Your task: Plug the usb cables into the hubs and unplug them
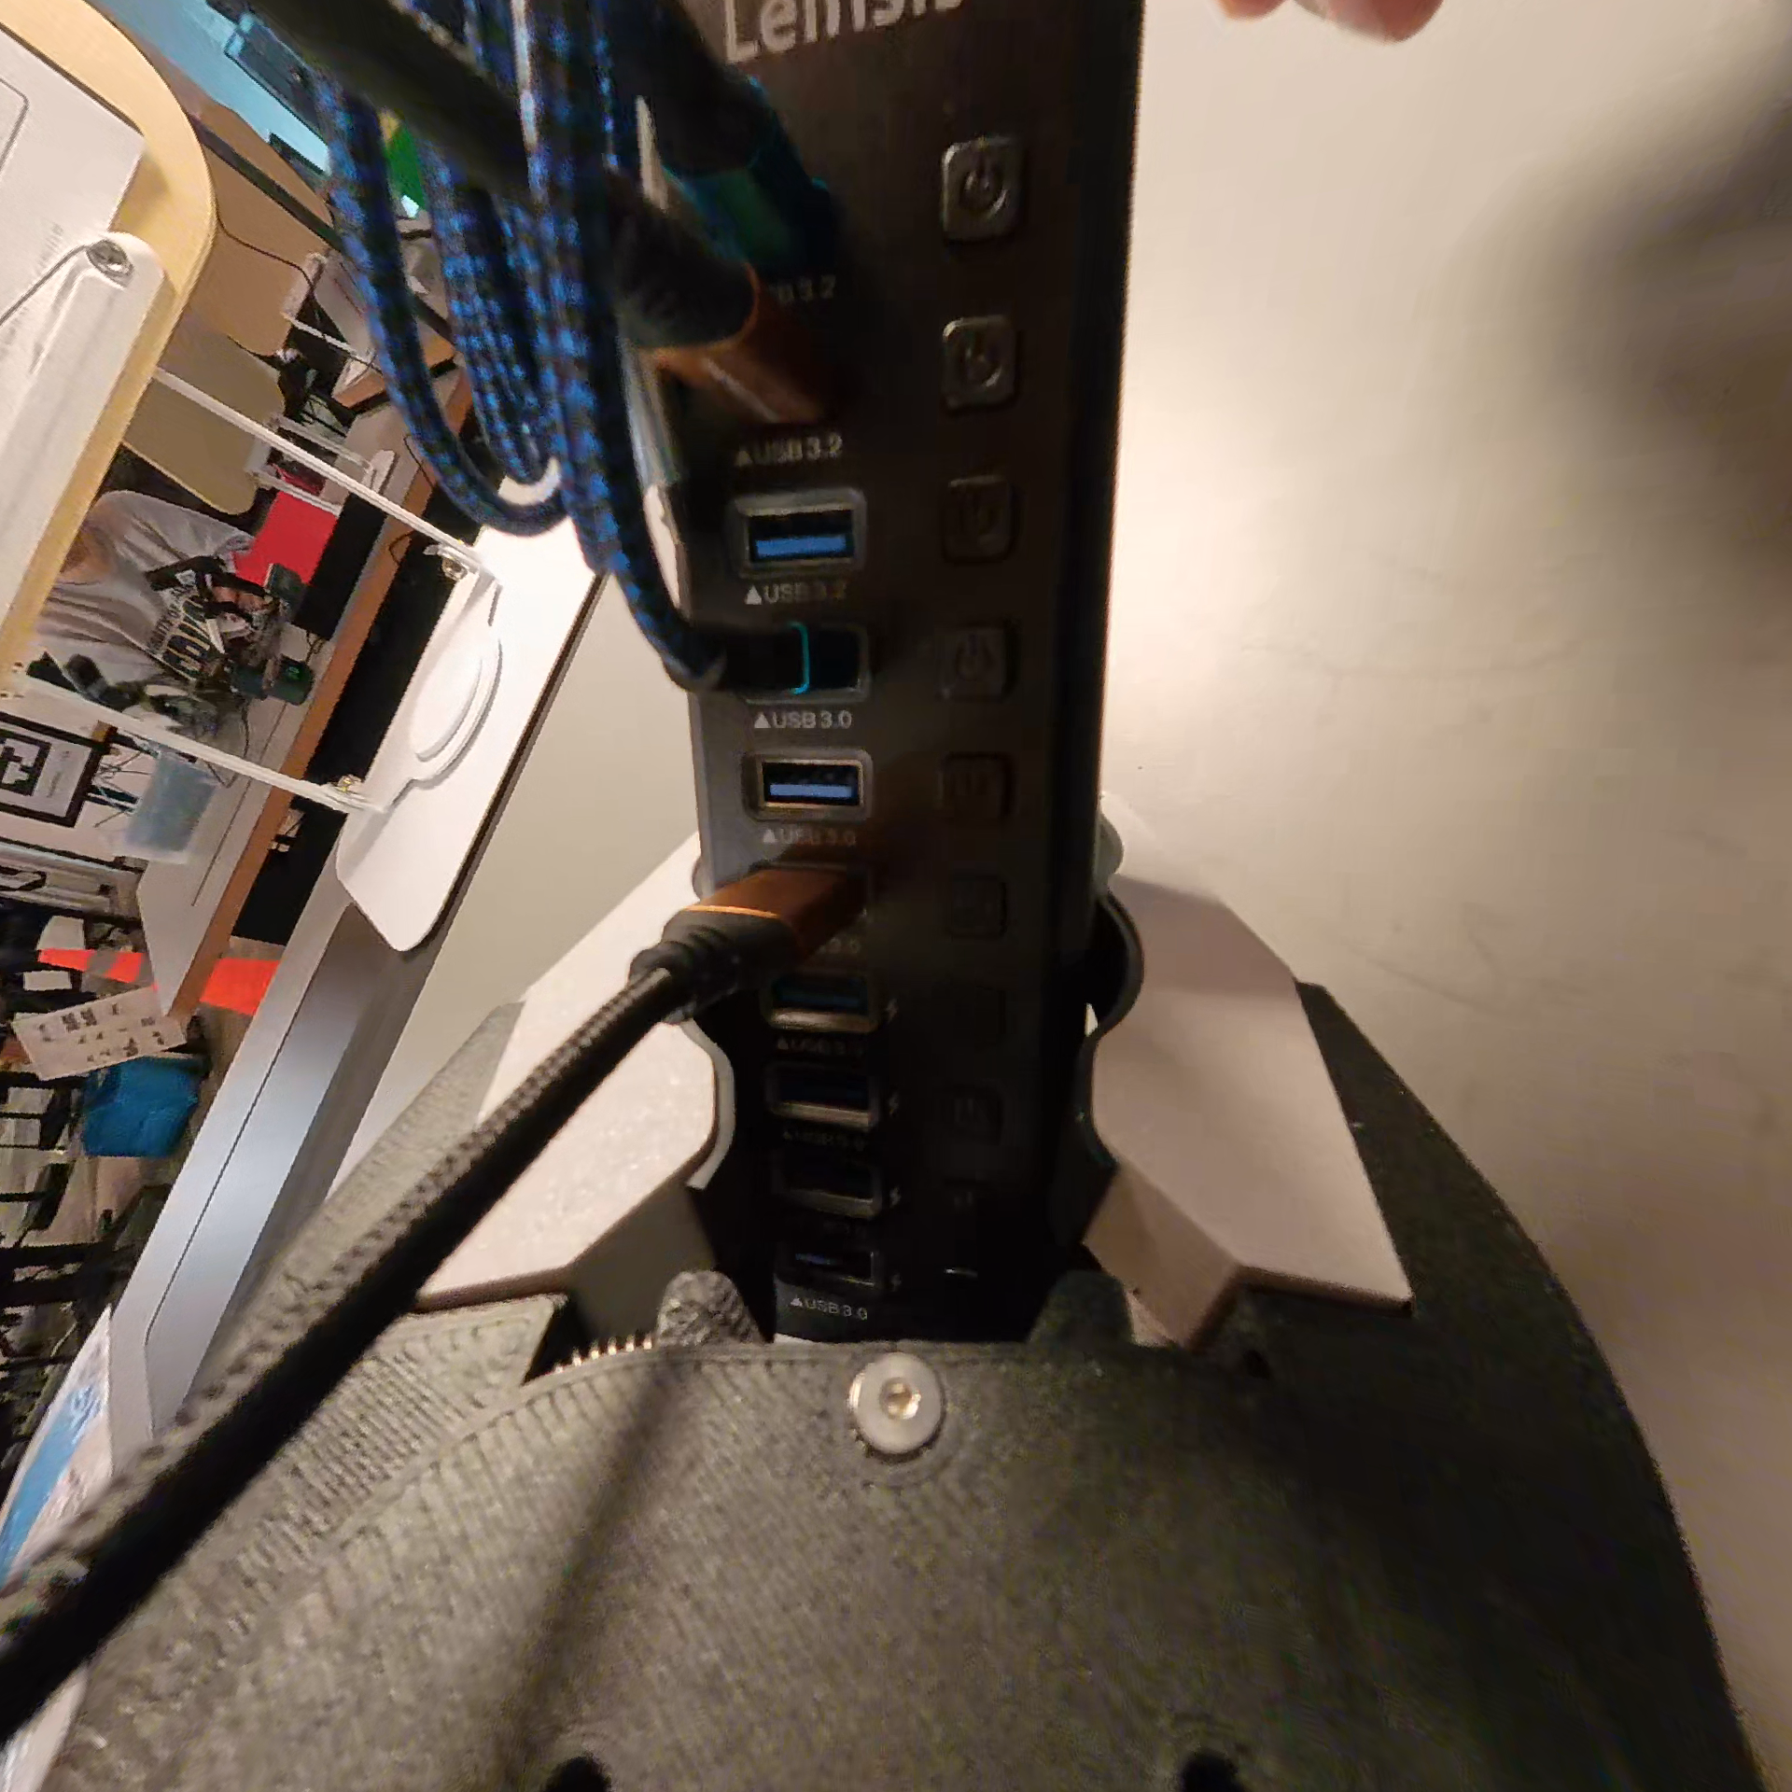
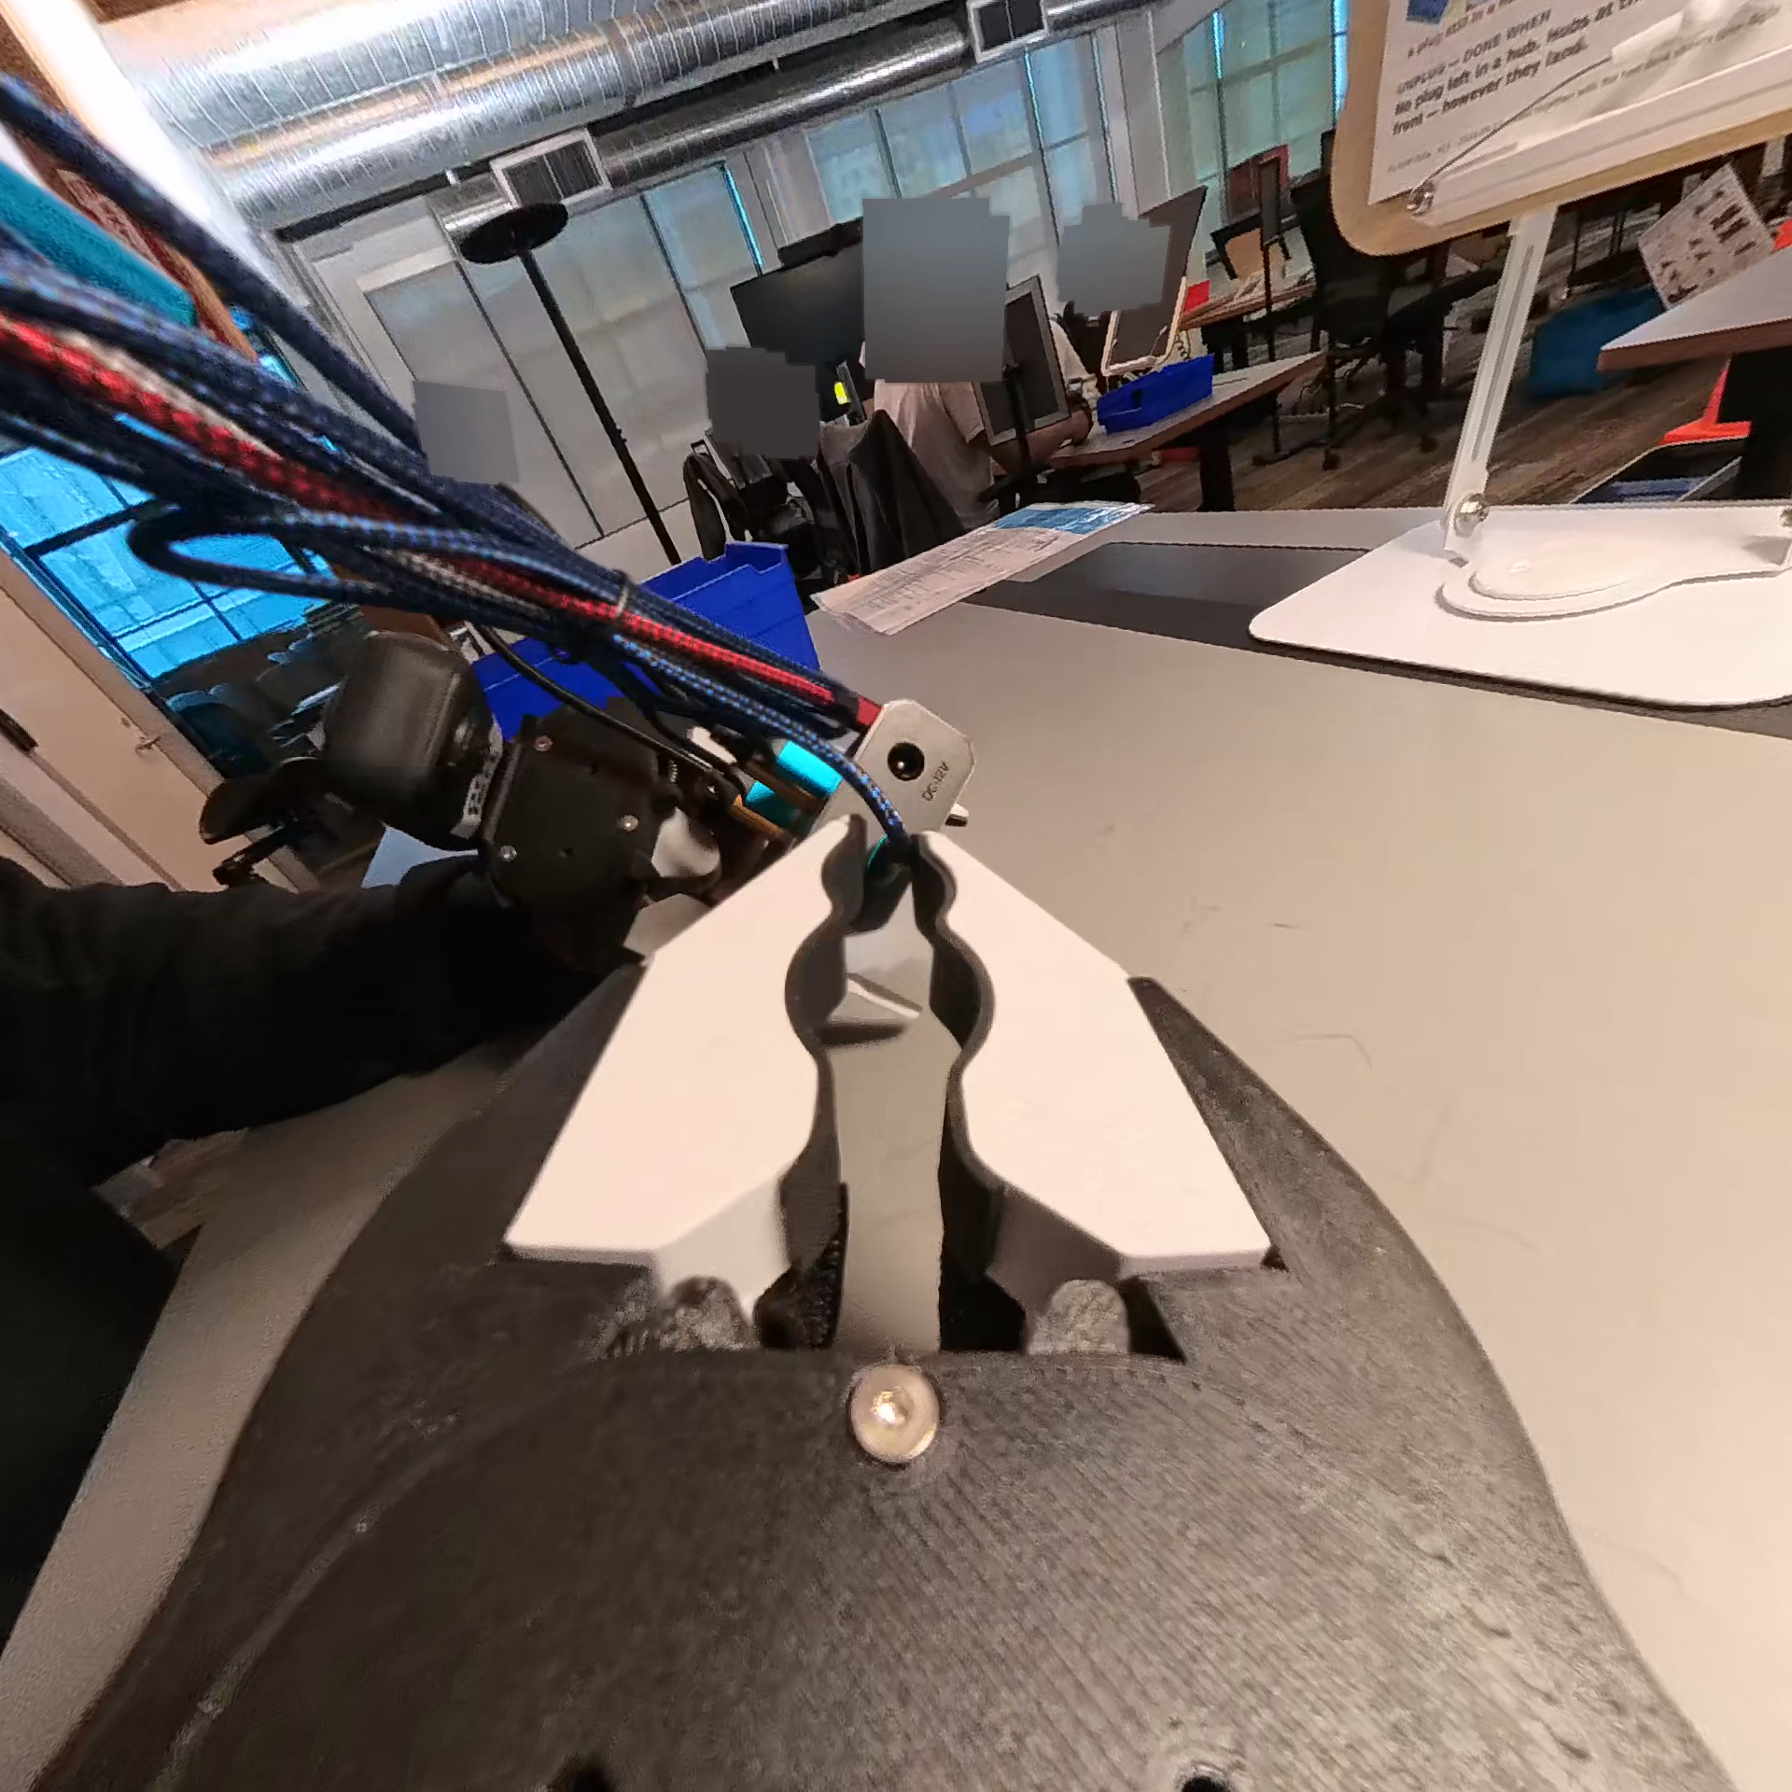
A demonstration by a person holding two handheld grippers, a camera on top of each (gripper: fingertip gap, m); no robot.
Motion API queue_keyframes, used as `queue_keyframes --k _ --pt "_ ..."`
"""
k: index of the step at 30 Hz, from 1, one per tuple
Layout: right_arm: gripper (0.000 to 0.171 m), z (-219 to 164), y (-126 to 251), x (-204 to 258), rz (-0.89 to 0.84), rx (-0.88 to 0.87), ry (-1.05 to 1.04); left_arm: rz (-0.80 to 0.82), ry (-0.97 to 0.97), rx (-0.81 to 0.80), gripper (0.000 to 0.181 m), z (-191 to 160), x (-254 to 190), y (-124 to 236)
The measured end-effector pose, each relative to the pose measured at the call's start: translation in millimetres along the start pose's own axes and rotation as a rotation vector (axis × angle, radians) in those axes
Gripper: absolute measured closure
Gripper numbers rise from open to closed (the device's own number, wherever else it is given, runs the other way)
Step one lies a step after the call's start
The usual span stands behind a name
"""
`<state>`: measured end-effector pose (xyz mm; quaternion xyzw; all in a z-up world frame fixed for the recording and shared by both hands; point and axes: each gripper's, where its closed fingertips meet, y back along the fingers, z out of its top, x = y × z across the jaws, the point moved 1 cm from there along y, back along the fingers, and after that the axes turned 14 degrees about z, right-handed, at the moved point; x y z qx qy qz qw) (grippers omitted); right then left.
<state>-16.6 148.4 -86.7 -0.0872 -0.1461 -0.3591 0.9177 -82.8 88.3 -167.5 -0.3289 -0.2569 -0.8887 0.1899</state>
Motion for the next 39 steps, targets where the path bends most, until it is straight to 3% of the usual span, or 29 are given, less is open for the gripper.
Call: queue_keyframes --k 4,12,21,26,30,32,35,39 --pt "0.165 3 0 0 -0.044 0.005 0.054 -0.005 0.003 -0.002 0.099 1 0 -1" --pt "0.168 6 2 -8 -0.059 -0.049 -0.1 -0.016 0.013 0.022 0.099 0 0 -5" --pt "0.167 12 3 -3 -0.132 0.026 0.092 0.025 -0.026 -0.017 0.099 4 8 -5" --pt "0.168 12 4 -8 -0.149 -0.007 0.05 0.013 -0.015 -0.002 0.101 1 6 -6" --pt "0.168 47 55 -40 -0.279 -0.215 -0.031 0.021 -0.038 0.055 0.1 -17 9 -6" --pt "0.167 28 44 -38 -0.249 -0.137 -0.035 -0.003 0.046 0.05 0.098 -13 9 -9" --pt "0.167 18 23 -27 -0.217 -0.045 0.005 0.006 0.01 0.077 0.098 -19 11 -13" --pt "0.163 2 22 -34 -0.257 0.071 0.055 0.07 -0.016 0.123 0.099 -35 29 -12"
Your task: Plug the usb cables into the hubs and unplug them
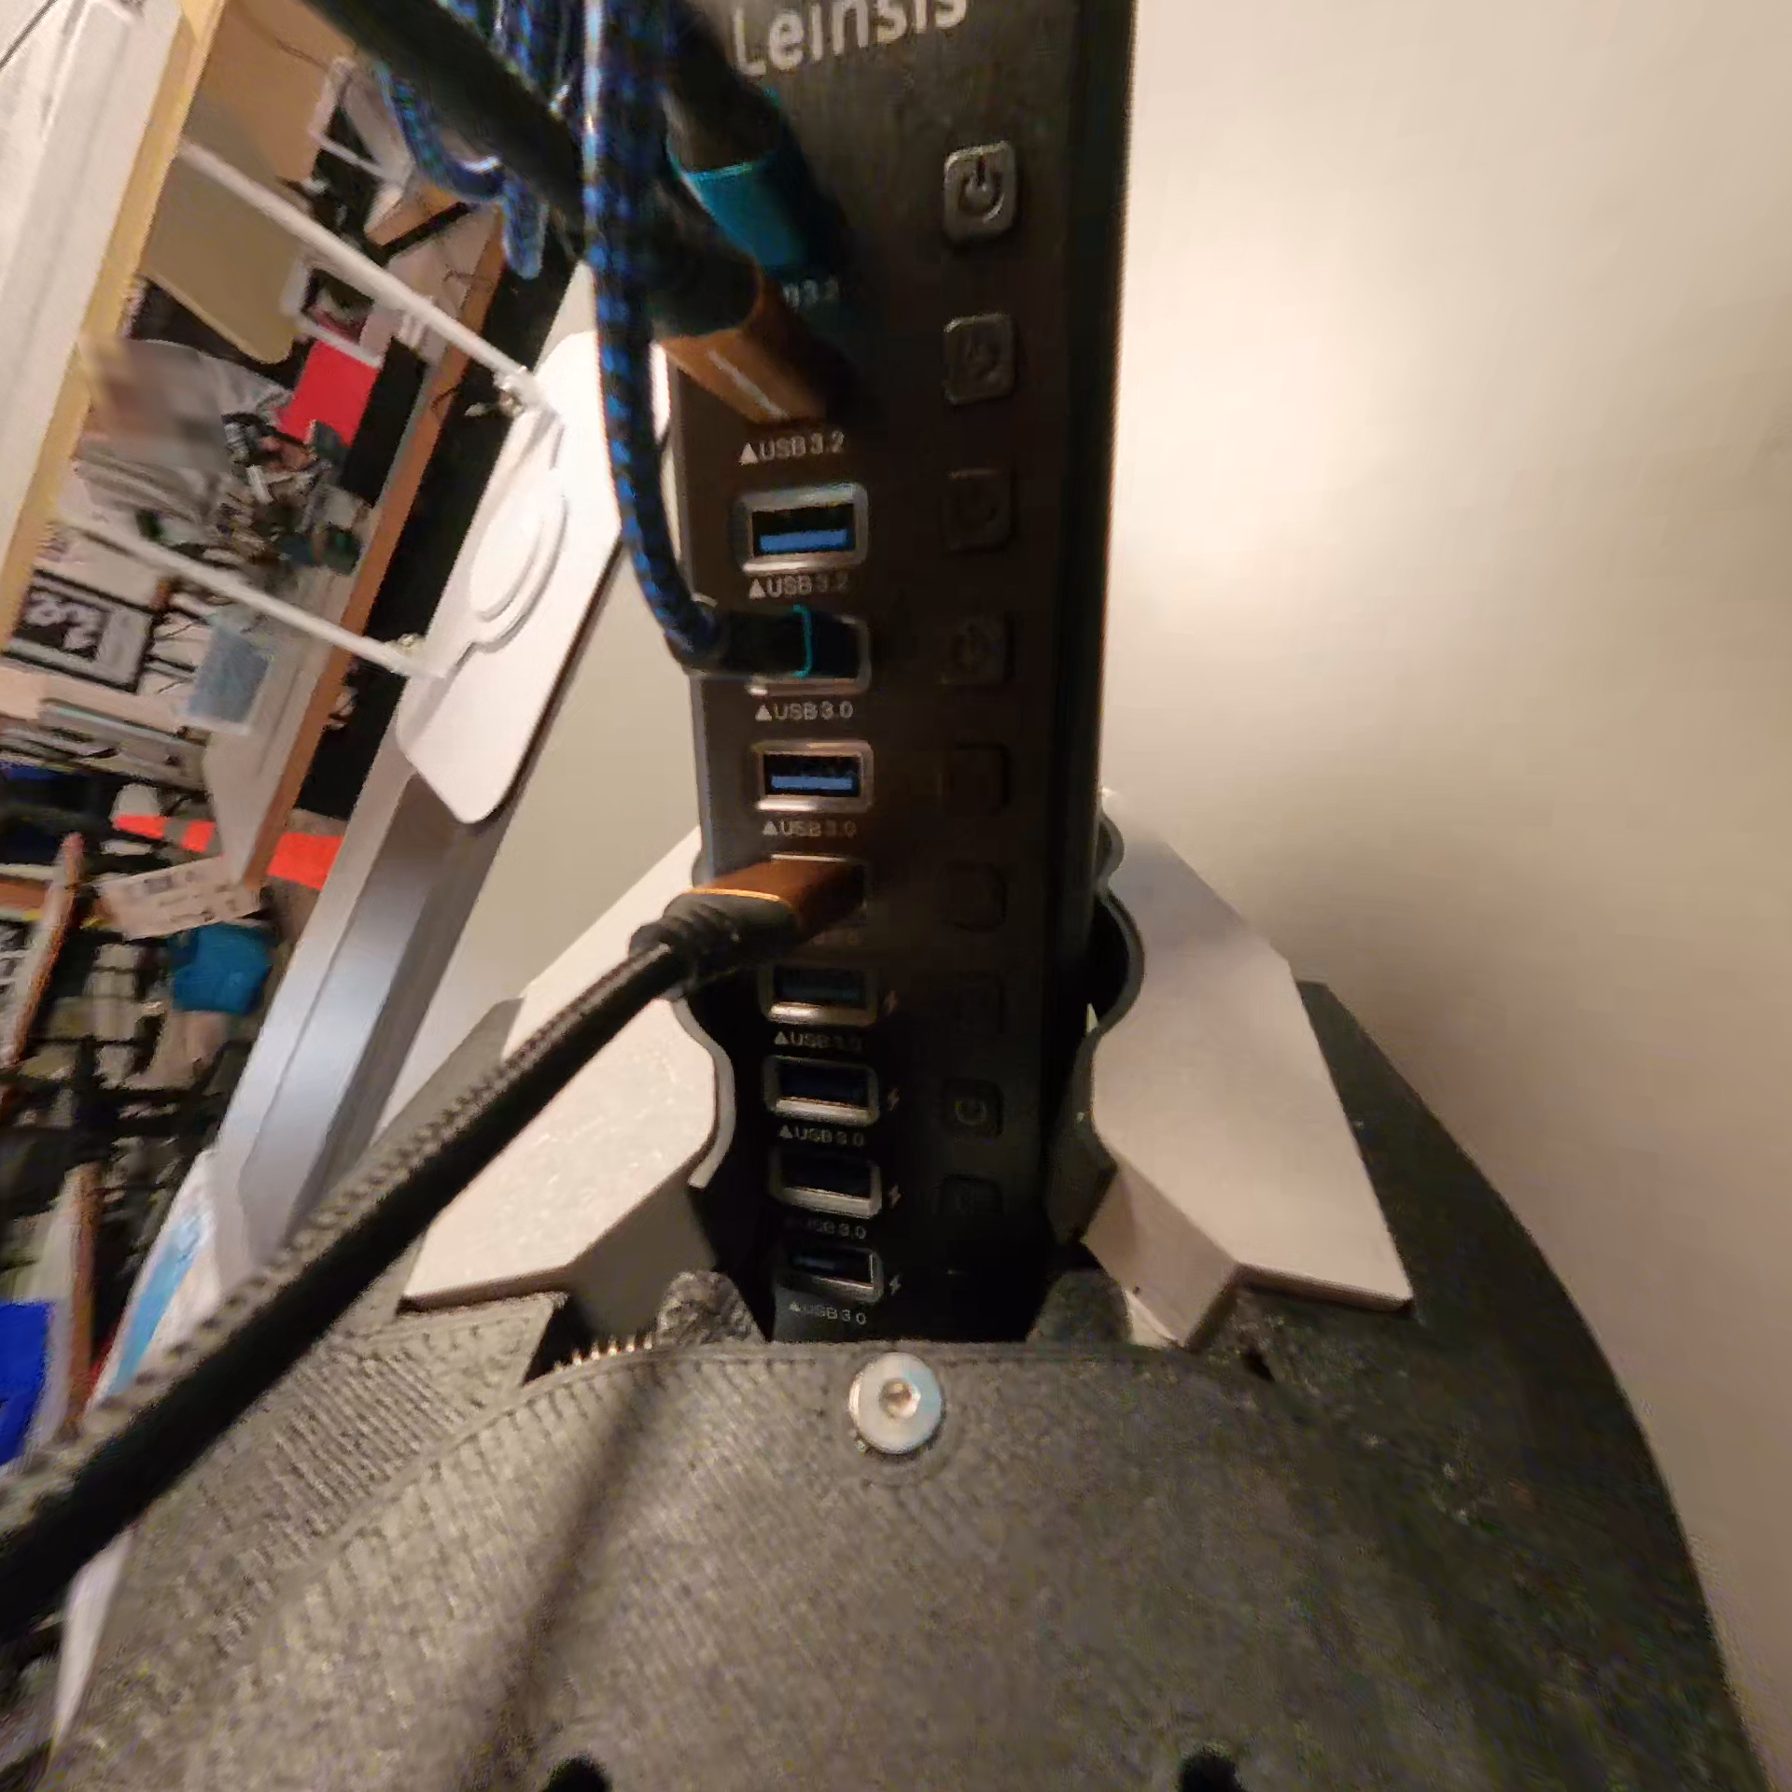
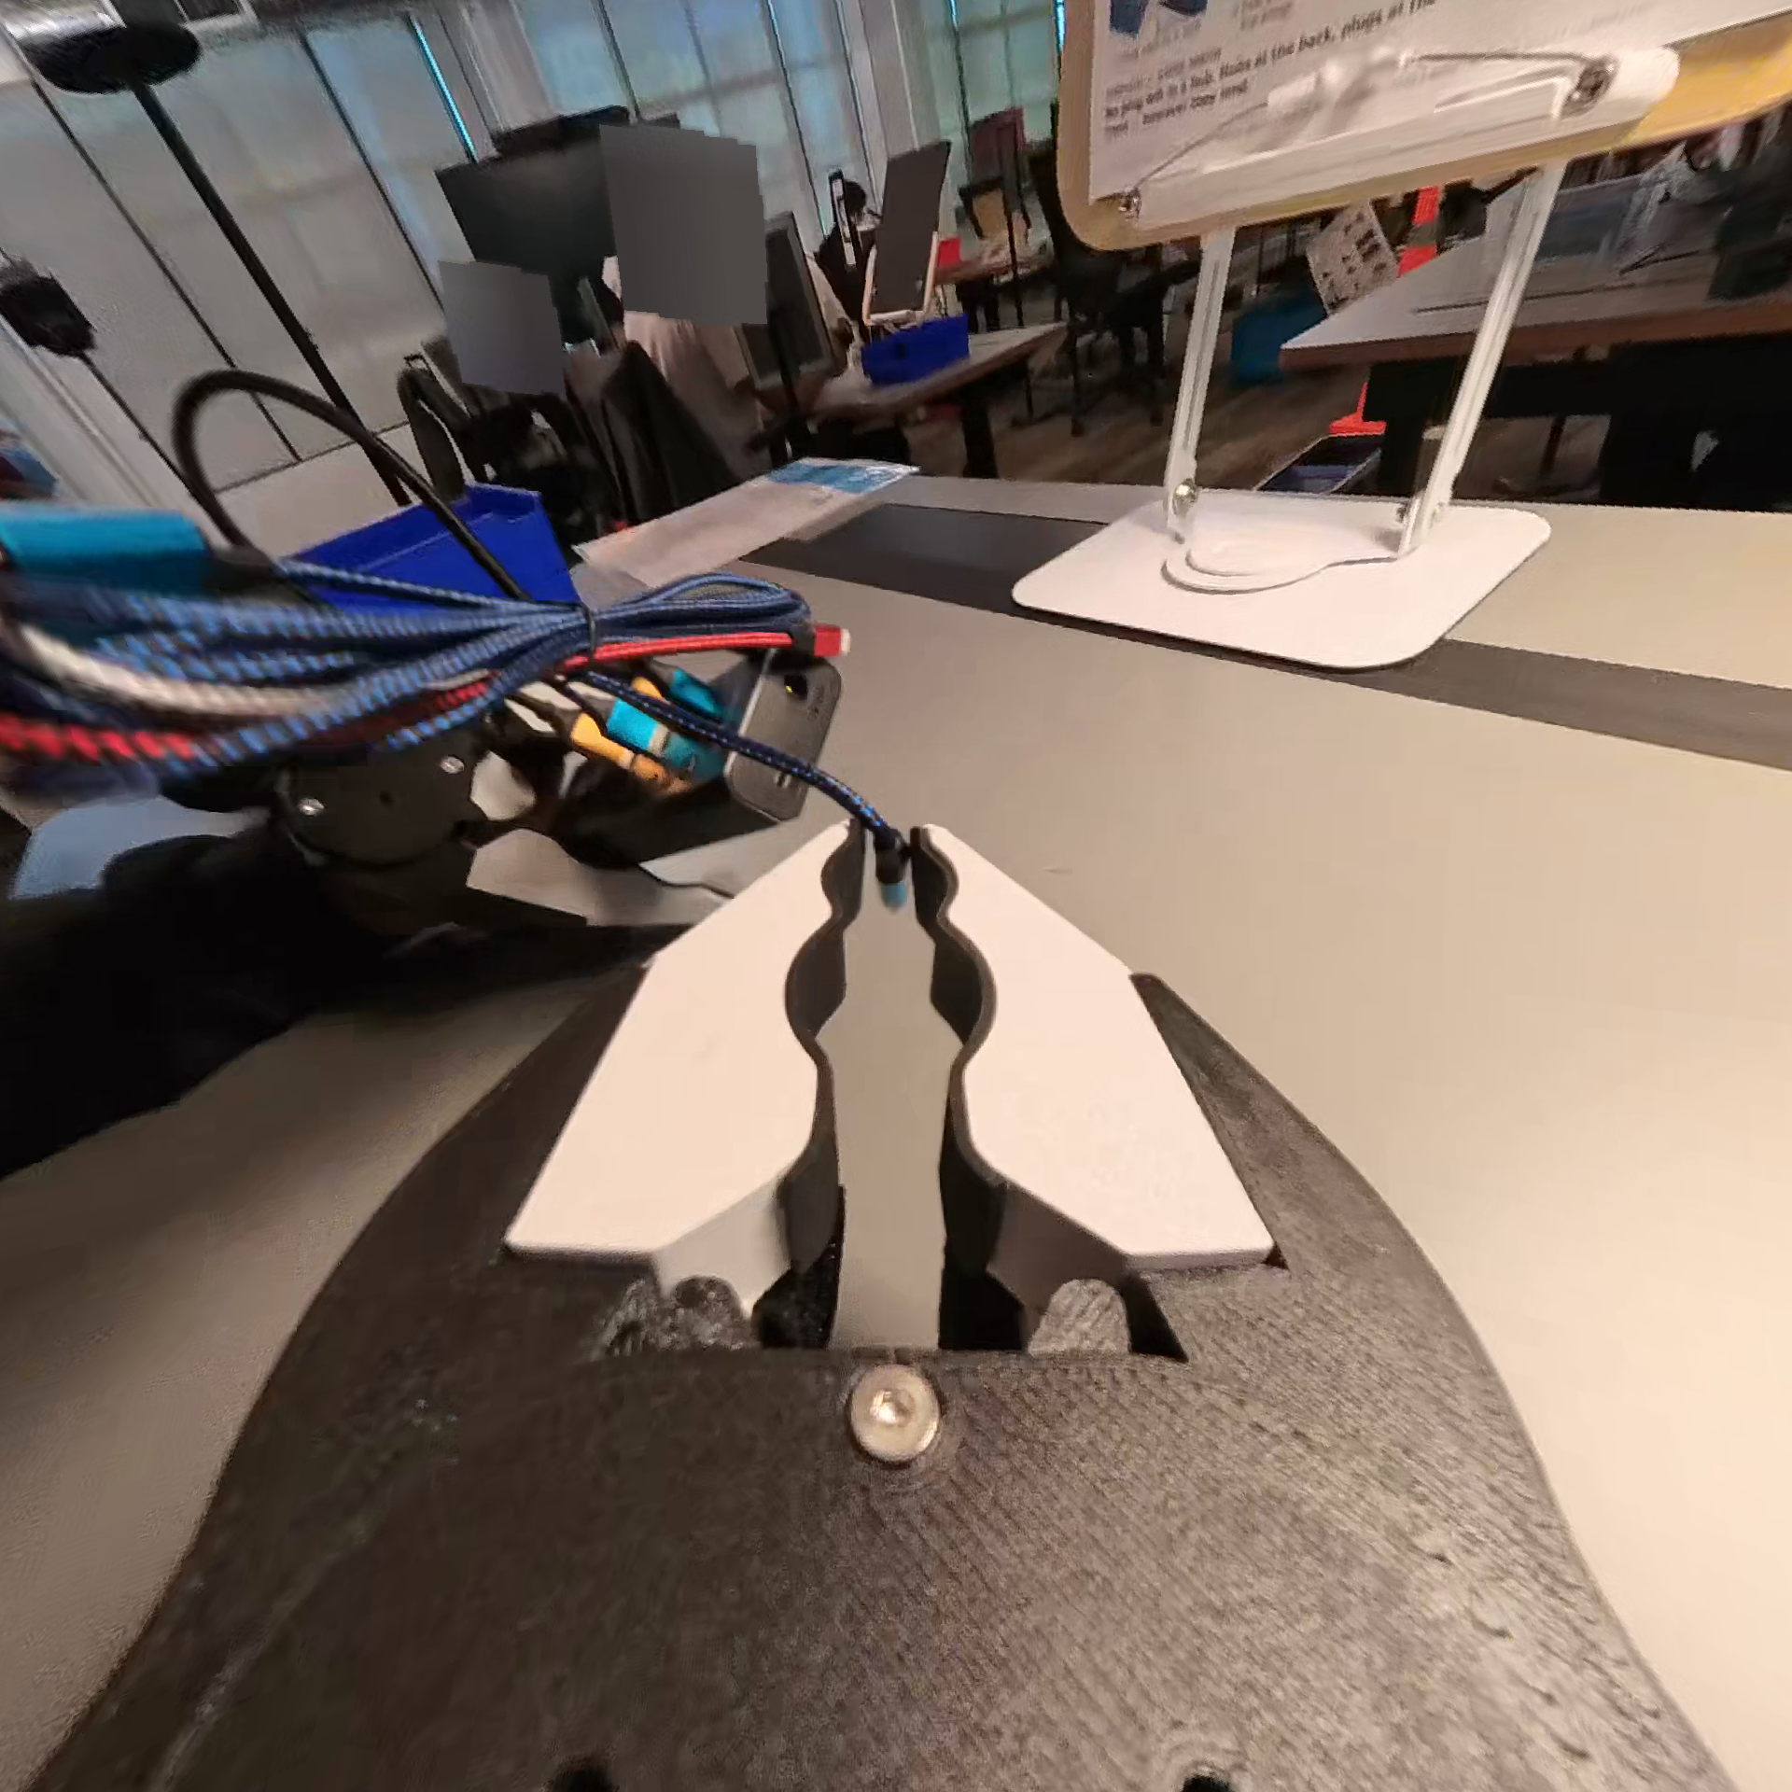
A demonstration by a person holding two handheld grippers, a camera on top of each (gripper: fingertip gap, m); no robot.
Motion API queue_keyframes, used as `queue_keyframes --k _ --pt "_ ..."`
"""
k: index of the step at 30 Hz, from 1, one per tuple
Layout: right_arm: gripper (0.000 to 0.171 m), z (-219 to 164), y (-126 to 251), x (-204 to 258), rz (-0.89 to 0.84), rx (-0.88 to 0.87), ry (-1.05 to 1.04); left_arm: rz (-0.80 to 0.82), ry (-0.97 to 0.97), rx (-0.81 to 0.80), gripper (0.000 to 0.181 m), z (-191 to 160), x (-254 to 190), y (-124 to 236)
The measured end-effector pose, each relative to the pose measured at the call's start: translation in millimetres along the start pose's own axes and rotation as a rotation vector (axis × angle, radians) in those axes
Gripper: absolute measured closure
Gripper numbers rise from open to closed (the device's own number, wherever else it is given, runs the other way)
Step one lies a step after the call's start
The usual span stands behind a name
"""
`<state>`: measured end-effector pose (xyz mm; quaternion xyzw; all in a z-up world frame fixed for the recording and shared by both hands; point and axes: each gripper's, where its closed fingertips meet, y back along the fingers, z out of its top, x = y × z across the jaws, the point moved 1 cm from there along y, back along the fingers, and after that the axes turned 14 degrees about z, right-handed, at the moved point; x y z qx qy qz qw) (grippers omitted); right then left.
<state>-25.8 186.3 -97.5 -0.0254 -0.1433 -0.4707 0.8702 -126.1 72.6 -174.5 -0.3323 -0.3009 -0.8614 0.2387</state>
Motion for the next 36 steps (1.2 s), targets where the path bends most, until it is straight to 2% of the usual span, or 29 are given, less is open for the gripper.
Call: queue_keyframes --k 4,8,11,16,24,27,31,32,34,36 --pt "0.146 -7 -1 -3 0.006 0.045 -0.003 0.109 -0.056 0.038 0.1 -13 22 -4" --pt "0.146 -2 5 -12 -0.073 0.06 0.075 0.226 -0.161 0.052 0.105 -20 42 -6" --pt "0.147 14 7 4 -0.046 0.009 0.152 0.295 -0.251 0.046 0.105 -20 52 -7" --pt "0.148 10 -15 48 -0.015 0.059 0.414 0.332 -0.361 0.039 0.103 -15 52 -9" --pt "0.147 -18 -50 73 -0.167 0.237 0.871 0.364 -0.502 -0.011 0.099 0 40 -7" --pt "0.151 -21 -57 74 -0.254 0.303 1.04 0.36 -0.509 -0.02 0.099 3 36 -6" --pt "0.152 -26 -65 63 -0.371 0.408 1.145 0.352 -0.504 -0.03 0.102 6 33 -5" --pt "0.155 -26 -67 62 -0.385 0.417 1.16 0.346 -0.495 -0.036 0.102 6 31 -5" --pt "0.171 -22 -69 62 -0.416 0.41 1.187 0.344 -0.491 -0.04 0.102 7 31 -5" --pt "0.171 -23 -70 62 -0.421 0.418 1.194 0.346 -0.486 -0.034 0.102 6 31 -6"
